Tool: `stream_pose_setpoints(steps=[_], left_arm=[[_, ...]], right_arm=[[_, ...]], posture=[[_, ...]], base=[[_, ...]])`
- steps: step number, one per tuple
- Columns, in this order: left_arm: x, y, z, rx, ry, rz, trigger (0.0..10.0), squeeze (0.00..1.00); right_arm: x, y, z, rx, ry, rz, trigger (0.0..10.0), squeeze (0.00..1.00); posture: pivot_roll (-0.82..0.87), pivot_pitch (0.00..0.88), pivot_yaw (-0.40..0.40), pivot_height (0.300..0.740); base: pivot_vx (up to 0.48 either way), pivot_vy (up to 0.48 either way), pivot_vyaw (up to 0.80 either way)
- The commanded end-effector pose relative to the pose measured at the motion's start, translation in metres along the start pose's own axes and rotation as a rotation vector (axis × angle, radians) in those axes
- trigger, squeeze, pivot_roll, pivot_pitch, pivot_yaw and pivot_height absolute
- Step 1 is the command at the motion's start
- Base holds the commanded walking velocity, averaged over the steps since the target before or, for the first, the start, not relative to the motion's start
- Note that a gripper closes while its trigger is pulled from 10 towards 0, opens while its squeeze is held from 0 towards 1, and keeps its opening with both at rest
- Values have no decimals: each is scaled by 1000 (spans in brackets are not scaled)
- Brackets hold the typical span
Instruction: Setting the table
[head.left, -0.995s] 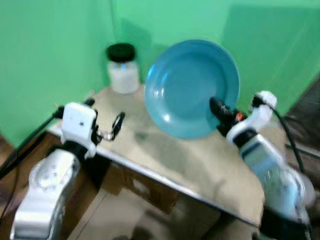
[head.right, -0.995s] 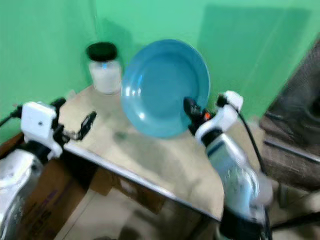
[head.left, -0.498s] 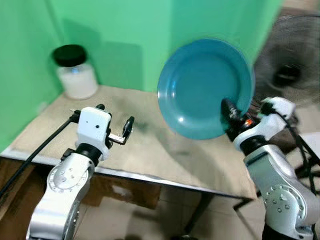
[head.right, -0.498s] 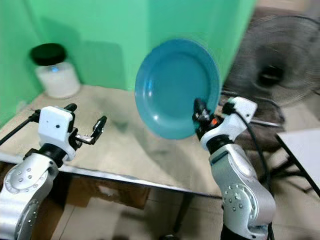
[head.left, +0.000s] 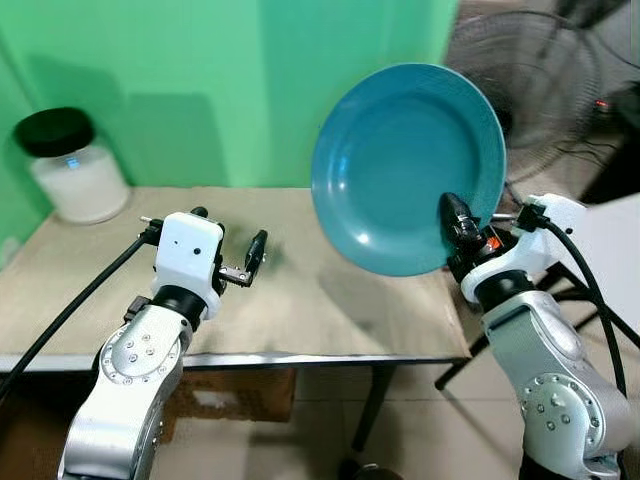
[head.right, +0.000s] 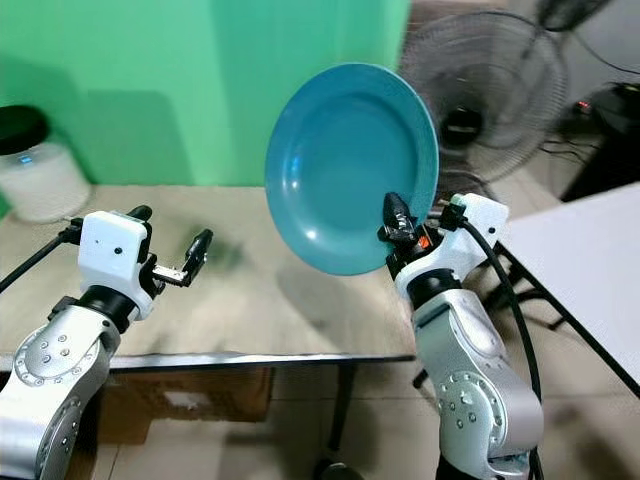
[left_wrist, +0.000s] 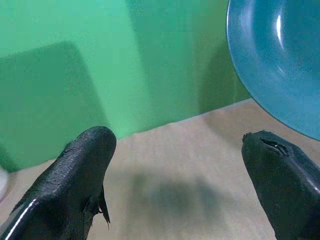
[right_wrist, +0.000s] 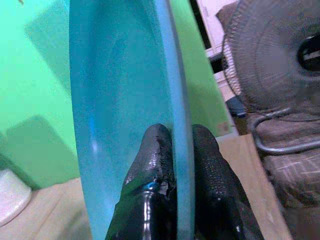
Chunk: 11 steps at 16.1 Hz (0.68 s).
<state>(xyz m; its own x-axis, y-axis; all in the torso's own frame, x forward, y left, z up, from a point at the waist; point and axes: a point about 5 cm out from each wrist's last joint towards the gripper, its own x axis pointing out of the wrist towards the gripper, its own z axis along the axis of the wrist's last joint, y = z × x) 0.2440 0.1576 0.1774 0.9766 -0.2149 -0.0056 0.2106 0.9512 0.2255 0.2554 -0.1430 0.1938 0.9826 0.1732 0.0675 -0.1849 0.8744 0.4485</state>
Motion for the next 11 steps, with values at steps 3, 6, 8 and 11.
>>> stream_pose_setpoints(steps=[3, 6, 8, 11], left_arm=[[0, 2, 0, -17, 2, 32, 10000, 75], [1, 4, 4, 2, -34, 47, 10000, 98], [3, 6, 7, -6, -45, 62, 10000, 106], [3, 8, 7, -4, -51, 76, 10000, 106]], right_arm=[[-2, 4, 8, -9, -48, 17, 10000, 0], [-1, 6, 9, -15, -58, 24, 10000, 0], [0, 6, 10, -16, -62, 26, 10000, 0], [1, 7, 10, -16, -61, 33, 10000, 0]], posture=[[-13, 24, -17, 740], [-14, 23, -17, 740], [-17, 19, -23, 740], [-18, 12, -30, 740]], base=[[0, 0, -800], [0, 0, -800], [0, -144, -800], [0, -467, -800]])
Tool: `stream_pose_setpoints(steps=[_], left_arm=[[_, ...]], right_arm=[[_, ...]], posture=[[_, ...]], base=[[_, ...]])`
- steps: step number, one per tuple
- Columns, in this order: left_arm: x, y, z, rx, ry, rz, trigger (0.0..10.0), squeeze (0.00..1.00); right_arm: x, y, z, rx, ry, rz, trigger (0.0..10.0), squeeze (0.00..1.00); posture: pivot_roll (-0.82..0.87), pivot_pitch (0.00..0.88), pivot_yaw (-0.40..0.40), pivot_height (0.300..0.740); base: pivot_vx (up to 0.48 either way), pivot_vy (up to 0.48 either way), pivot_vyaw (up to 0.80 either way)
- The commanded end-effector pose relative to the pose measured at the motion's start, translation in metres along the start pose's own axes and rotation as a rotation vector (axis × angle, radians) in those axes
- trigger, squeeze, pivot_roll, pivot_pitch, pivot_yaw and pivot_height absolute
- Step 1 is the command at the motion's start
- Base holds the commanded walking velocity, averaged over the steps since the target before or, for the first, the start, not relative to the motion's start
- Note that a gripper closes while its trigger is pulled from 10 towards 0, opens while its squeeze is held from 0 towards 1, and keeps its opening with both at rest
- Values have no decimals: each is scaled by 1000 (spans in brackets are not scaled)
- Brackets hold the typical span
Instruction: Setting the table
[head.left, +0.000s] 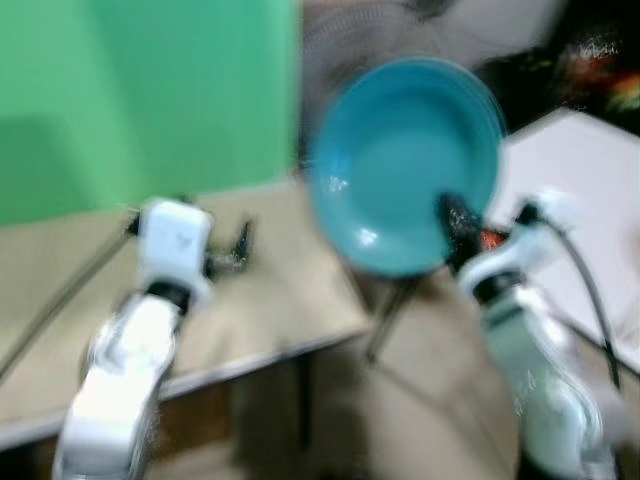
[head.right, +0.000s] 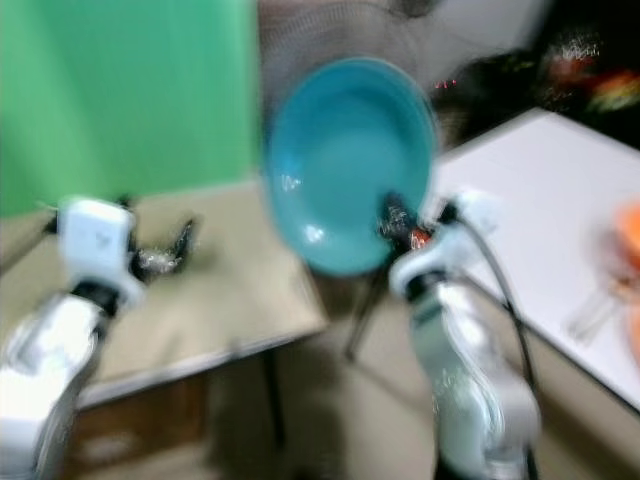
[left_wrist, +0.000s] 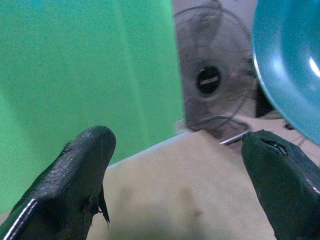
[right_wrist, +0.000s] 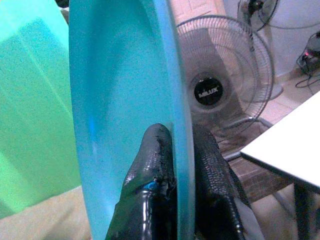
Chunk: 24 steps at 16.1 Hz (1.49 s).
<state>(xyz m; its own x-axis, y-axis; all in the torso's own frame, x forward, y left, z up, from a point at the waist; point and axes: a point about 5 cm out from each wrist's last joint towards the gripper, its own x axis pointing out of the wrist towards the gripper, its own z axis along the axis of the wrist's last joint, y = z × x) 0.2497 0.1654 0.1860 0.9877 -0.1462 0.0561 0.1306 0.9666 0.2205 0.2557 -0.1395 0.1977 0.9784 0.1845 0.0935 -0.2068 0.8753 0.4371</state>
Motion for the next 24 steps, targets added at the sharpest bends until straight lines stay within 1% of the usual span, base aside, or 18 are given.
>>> stream_pose_setpoints(steps=[1, 9, 17, 21, 22, 23, 24], left_arm=[[-1, -3, 1, 0, -7, -4, 10000, 106], [0, -4, 0, 9, -12, -14, 10000, 102], [5, -6, 0, 18, -18, -37, 10000, 98], [5, -8, 0, 14, -18, -44, 10000, 90], [5, -8, -2, -7, -3, -35, 10000, 71], [5, -8, -3, -9, -4, -30, 10000, 71], [5, -7, -3, -14, -3, -28, 10000, 67]], right_arm=[[0, 2, 8, -5, -41, 12, 10000, 0], [0, 2, 6, -4, -37, 8, 10000, 0], [0, -1, 5, 7, -41, -19, 10000, 0], [2, -7, 6, 10, -29, -50, 10000, 0], [3, -13, 5, 18, -25, -82, 10000, 0], [3, -17, 5, 21, -16, -108, 10000, 0], [3, -19, 4, 19, -11, -114, 10000, 0]], posture=[[-18, 12, -30, 740], [-25, 0, -27, 740], [-32, 0, -15, 740], [-32, 0, -12, 740], [-32, 0, -12, 740], [-33, 0, -11, 740], [-35, 0, -9, 740]], base=[[0, -480, -800], [0, -480, -800], [0, -480, -800], [0, -428, -800], [0, 0, -800], [0, 0, -788], [0, 0, -550]])
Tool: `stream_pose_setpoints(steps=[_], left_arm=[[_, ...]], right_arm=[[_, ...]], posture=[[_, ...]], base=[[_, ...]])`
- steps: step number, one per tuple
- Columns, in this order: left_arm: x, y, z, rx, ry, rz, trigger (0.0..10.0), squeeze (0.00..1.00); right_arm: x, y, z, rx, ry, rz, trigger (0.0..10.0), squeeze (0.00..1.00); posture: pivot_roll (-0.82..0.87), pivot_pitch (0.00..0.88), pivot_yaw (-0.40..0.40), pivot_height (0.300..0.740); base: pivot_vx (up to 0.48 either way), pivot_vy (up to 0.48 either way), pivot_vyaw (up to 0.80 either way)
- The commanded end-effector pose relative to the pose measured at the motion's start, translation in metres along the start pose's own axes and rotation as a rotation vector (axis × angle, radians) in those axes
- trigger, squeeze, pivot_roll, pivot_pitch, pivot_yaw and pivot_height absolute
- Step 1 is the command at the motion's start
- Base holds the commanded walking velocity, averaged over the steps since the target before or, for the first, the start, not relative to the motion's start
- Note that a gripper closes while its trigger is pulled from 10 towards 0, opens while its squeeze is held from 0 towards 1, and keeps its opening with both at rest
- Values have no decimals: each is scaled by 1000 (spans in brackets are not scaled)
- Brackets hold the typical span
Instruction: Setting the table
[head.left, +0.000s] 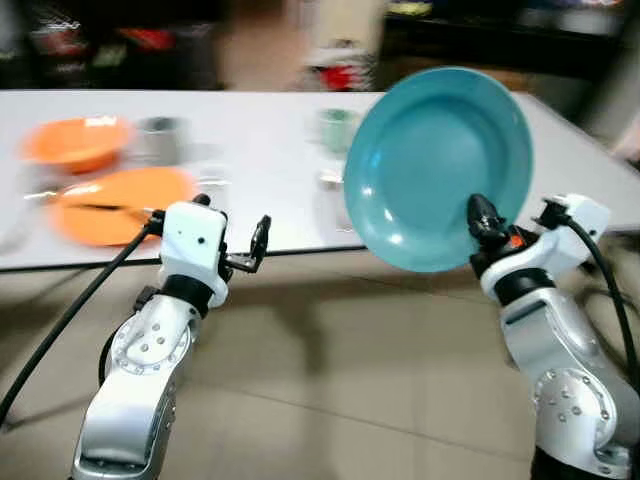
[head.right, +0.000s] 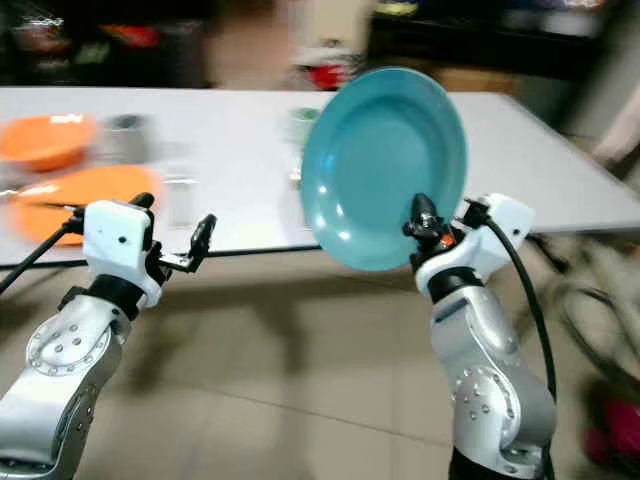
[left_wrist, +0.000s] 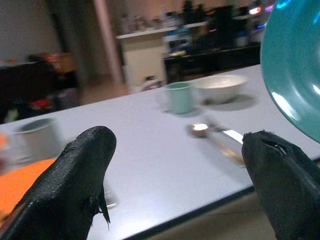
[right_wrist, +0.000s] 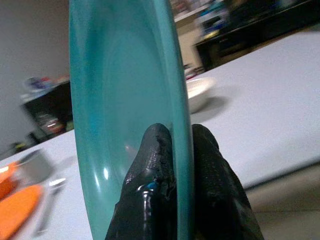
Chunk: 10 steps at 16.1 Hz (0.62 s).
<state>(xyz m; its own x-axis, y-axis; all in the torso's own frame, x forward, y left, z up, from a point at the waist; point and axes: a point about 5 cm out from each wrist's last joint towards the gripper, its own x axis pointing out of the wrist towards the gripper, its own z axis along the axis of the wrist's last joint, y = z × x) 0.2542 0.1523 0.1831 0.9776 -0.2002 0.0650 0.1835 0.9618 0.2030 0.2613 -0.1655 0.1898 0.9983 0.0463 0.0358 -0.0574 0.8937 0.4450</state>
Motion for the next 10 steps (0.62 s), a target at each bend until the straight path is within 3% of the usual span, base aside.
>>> stream_pose_setpoints(steps=[1, 4, 10], left_arm=[[0, 5, -5, -10, 23, 15, 10000, 82], [1, 3, -7, -39, 30, 12, 10000, 90], [1, 5, -9, -55, 38, 28, 10000, 102]], right_arm=[[2, 7, -2, -26, 31, 30, 10000, 0], [4, 6, -4, -61, 76, 44, 10000, 0], [7, 4, -9, -42, 131, 35, 10000, 0]], posture=[[-40, 0, -6, 740], [-46, 1, -7, 740], [-45, 5, -17, 740]], base=[[0, 0, 0], [92, 0, 0], [376, 0, 0]])
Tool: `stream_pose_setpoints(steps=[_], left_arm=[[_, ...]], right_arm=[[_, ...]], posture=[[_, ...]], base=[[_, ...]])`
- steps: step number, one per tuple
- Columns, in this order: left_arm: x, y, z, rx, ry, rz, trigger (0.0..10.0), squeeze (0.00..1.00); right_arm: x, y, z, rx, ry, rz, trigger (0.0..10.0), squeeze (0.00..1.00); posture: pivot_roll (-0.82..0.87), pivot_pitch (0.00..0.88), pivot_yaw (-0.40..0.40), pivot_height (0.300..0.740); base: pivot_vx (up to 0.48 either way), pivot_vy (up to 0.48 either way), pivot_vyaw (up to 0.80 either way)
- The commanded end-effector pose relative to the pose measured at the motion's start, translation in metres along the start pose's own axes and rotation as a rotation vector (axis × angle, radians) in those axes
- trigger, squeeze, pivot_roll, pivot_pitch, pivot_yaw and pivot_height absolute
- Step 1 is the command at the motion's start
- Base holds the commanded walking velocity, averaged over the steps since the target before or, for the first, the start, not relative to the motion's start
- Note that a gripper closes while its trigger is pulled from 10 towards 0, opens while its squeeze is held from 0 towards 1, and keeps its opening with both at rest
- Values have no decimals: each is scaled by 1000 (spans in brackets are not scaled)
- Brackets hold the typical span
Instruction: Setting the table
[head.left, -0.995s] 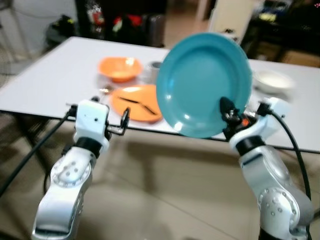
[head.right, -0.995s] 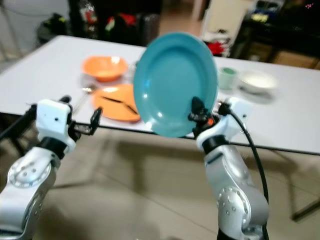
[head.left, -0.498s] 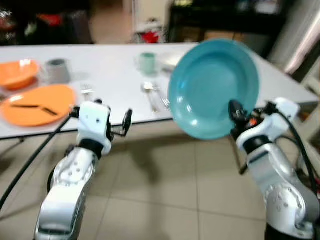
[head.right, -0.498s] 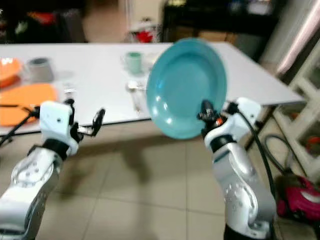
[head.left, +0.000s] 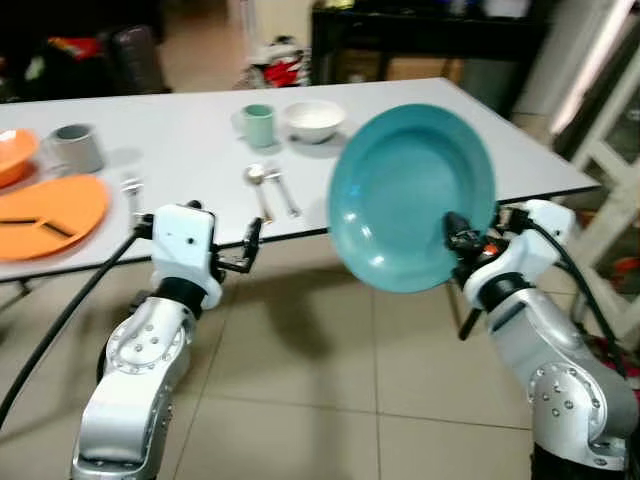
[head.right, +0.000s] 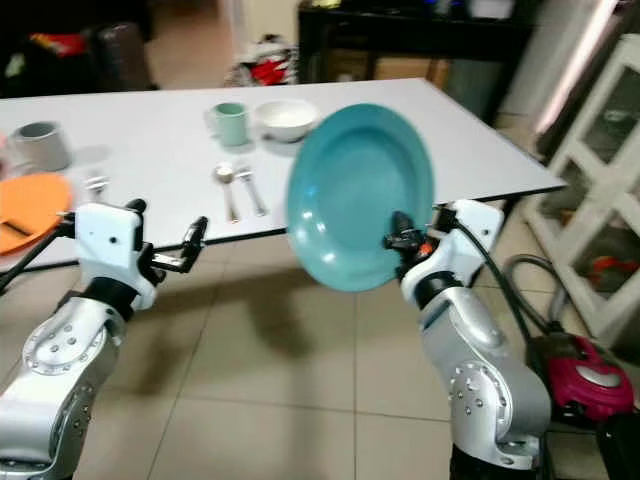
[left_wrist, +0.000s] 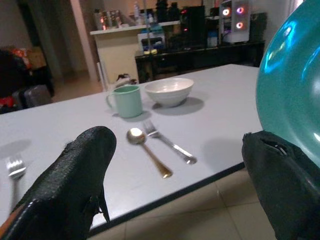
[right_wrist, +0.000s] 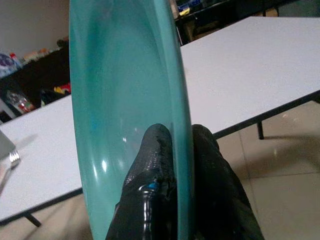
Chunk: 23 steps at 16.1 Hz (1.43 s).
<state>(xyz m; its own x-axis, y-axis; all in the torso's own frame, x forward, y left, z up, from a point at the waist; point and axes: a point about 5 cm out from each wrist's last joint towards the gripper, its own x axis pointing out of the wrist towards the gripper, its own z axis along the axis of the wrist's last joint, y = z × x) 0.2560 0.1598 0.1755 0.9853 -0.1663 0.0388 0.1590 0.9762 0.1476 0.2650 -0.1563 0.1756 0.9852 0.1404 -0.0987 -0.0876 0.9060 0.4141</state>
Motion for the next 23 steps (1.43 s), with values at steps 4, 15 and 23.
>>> stream_pose_setpoints(steps=[4, 15, 23], left_arm=[[1, 0, -1, -7, 10, 5, 10000, 102], [-3, 2, -3, 9, 22, -2, 10000, 90], [-4, -12, 1, 30, 20, -267, 10000, 67]], right_arm=[[7, 3, 5, 34, 29, 24, 10000, 0], [12, 12, -2, 58, 116, 109, 10000, 0], [28, -7, -11, 365, 189, -9, 10000, 0]], posture=[[-41, 9, -23, 740], [-33, 12, -22, 740], [-22, 13, -6, 740]], base=[[445, 0, 0], [447, 0, -68], [0, 0, 0]])
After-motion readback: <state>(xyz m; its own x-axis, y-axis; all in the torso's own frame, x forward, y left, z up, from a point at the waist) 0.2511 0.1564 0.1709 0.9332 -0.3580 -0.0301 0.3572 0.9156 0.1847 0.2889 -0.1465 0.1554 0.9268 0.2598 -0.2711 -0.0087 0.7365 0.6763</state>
